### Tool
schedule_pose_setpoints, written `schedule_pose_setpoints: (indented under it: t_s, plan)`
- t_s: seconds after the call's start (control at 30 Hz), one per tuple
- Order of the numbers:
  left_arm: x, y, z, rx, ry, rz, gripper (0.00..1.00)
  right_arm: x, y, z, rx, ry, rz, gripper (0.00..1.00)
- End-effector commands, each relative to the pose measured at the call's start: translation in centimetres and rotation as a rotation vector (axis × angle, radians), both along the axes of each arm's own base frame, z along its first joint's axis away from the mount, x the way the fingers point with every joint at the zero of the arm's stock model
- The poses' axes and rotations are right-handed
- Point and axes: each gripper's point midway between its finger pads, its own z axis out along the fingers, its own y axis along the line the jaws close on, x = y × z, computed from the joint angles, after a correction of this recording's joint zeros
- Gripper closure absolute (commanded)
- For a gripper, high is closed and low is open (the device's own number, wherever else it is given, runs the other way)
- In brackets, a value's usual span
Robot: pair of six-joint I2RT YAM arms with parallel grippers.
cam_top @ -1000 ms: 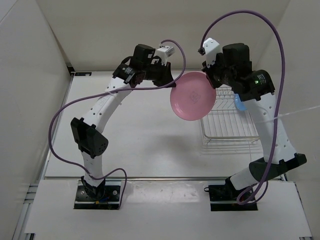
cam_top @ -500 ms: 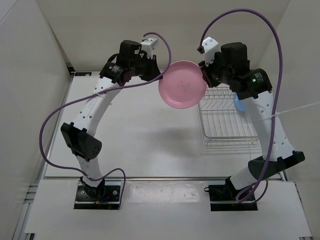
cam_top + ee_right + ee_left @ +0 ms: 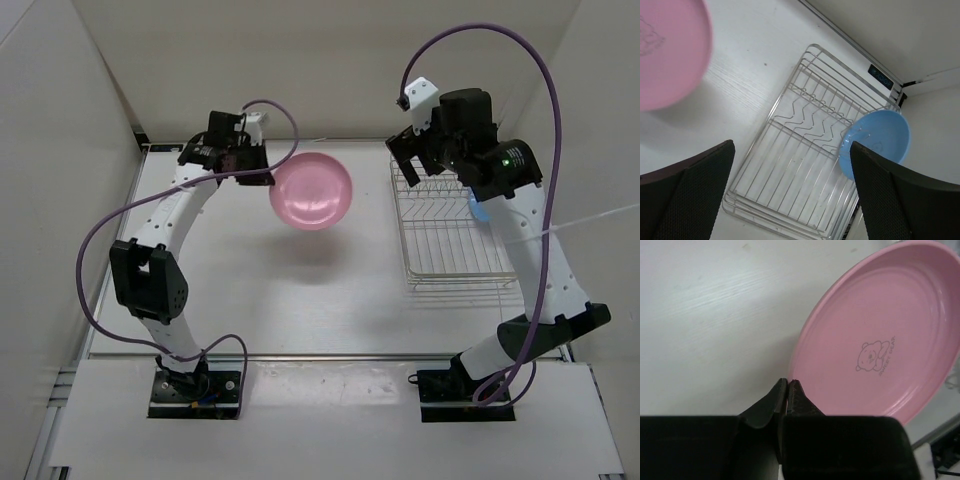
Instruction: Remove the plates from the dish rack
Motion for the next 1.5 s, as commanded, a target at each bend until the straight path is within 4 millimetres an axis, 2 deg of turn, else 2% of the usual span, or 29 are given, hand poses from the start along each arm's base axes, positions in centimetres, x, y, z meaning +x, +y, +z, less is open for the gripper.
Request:
schedule_pose_setpoints:
  t_s: [0.0, 0.03, 0.13, 0.23, 0.4, 0.47, 0.63, 0.7, 0.83, 0.87, 0.93, 0.97, 1.03, 1.13, 1.17, 1.23, 1.27, 1.3, 1.37, 1.43, 1.47]
  plan:
    - [0.5, 4.5, -1.0, 0.077, -0.044, 0.068, 0.89, -0.2, -2.1, 2.4, -0.024, -0.092, -0.067, 0.0]
    - [0.2, 5.8, -2.8, 0.108, -0.01, 0.085, 0.89, -0.2, -3.0, 2.4, -0.046, -0.1, -0.093, 0.0]
    - [0.0, 7.7, -6.6, 0.131, 0.066, 0.113, 0.89, -0.3, -4.1, 2.8, -0.069, -0.117, -0.128, 0.0]
    - [0.4, 8.6, -8.2, 0.14, 0.084, 0.125, 0.89, 0.0, -6.4, 2.8, -0.108, -0.119, -0.204, 0.0]
    - [0.8, 8.8, -9.4, 0.105, 0.122, 0.122, 0.89, -0.2, -8.9, 3.2, -0.111, -0.117, -0.267, 0.0]
    - [0.8, 9.0, -10.3, 0.088, 0.148, 0.138, 0.89, -0.3, -9.6, 2.5, -0.114, -0.098, -0.28, 0.0]
    - [0.7, 9.2, -12.2, 0.059, 0.175, 0.169, 0.89, -0.7, -10.3, 2.2, -0.09, -0.088, -0.298, 0.0]
    - [0.6, 9.0, -13.0, 0.049, 0.198, 0.168, 0.89, -1.0, -11.2, 2.3, -0.091, -0.087, -0.323, 0.0]
    - [0.6, 8.6, -14.7, 0.037, 0.235, 0.151, 0.89, -1.0, -11.0, 1.9, -0.091, -0.076, -0.314, 0.0]
    - [0.5, 8.6, -15.4, 0.039, 0.248, 0.151, 0.89, -0.9, -11.2, 1.0, -0.106, -0.055, -0.322, 0.0]
    - [0.7, 8.6, -15.7, 0.038, 0.245, 0.151, 0.89, -0.6, -11.9, 0.8, -0.116, -0.073, -0.368, 0.0]
    - [0.8, 8.6, -15.7, 0.038, 0.245, 0.151, 0.89, -0.5, -12.9, -0.1, -0.154, -0.057, -0.405, 0.0]
    - [0.4, 8.6, -17.3, 0.046, 0.29, 0.151, 0.89, -0.3, -13.8, -0.1, -0.19, -0.082, -0.444, 0.0]
    - [0.6, 8.5, -18.6, 0.051, 0.325, 0.135, 0.89, 0.4, -14.8, -1.5, -0.26, -0.049, -0.465, 0.0]
    - [0.7, 8.5, -18.6, 0.053, 0.331, 0.135, 0.87, 0.5, -14.8, -1.3, -0.267, -0.059, -0.459, 0.0]
    - [0.6, 8.5, -19.0, 0.054, 0.34, 0.135, 0.79, 1.2, -15.5, -2.2, -0.285, -0.031, -0.484, 0.0]
    - [1.0, 8.6, -18.8, 0.06, 0.328, 0.142, 0.75, 1.2, -15.6, -1.9, -0.289, -0.039, -0.48, 0.0]
    - [1.0, 8.6, -18.8, 0.061, 0.328, 0.142, 0.6, 1.6, -15.9, -2.2, -0.291, -0.033, -0.492, 0.0]
    - [1.1, 8.8, -18.6, 0.069, 0.327, 0.149, 0.5, 1.9, -15.9, -2.2, -0.291, -0.033, -0.492, 0.0]
    - [1.1, 9.4, -18.5, 0.084, 0.33, 0.158, 0.26, 2.7, -16.3, -2.5, -0.316, -0.031, -0.498, 0.0]
    - [1.2, 9.9, -18.2, 0.09, 0.332, 0.158, 0.04, 2.9, -16.8, -1.8, -0.325, -0.06, -0.535, 0.0]
